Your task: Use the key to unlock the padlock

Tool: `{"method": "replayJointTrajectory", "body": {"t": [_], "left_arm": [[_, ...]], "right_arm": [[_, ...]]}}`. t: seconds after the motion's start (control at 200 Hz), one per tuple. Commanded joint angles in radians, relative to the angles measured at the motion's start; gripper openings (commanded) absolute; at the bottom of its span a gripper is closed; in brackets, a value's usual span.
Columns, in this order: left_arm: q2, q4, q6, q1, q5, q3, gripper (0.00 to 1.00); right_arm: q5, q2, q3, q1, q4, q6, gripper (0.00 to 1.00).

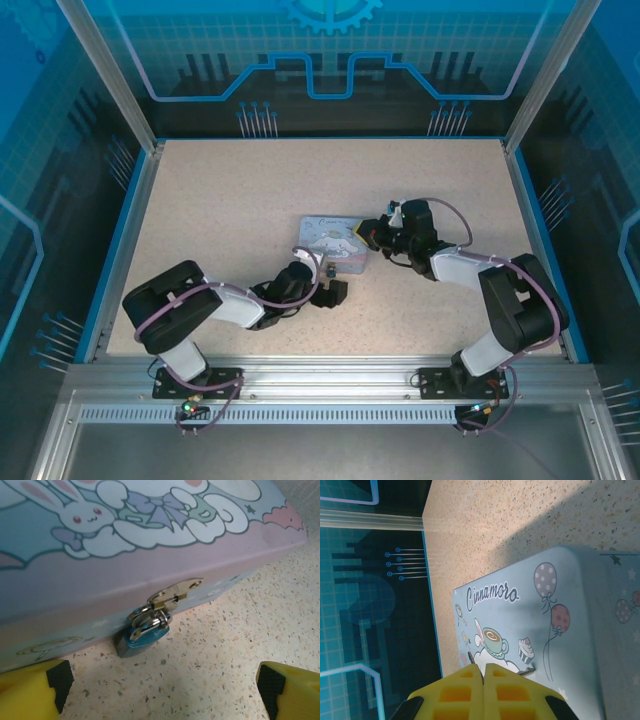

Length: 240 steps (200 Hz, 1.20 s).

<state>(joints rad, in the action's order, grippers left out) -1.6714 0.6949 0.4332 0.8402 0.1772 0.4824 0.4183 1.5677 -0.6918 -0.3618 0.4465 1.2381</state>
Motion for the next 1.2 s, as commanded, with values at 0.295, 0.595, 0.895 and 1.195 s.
{"method": "replayJointTrajectory", "body": {"t": [0.295, 0.595, 0.895, 1.195], "left_arm": [[-0.116, 0.096, -0.027, 0.005, -0.014, 0.098, 0.97], [-0.158, 0.167, 0.018, 0.006, -0.1, 0.117, 0.96], [-0.17, 0.2, 0.061, 0.004, -0.128, 0.121, 0.97], [-0.235, 0.277, 0.127, -0.006, -0.116, 0.117, 0.94]], "right_arm": [[-0.018, 0.024, -0.021, -0.011, -0.007, -0.021, 0.0], [-0.02, 0.035, -0.029, -0.014, -0.027, -0.035, 0.0], [-0.021, 0.042, -0.032, -0.014, -0.032, -0.036, 0.0], [-0.023, 0.042, -0.032, -0.014, -0.039, -0.034, 0.0]]}}
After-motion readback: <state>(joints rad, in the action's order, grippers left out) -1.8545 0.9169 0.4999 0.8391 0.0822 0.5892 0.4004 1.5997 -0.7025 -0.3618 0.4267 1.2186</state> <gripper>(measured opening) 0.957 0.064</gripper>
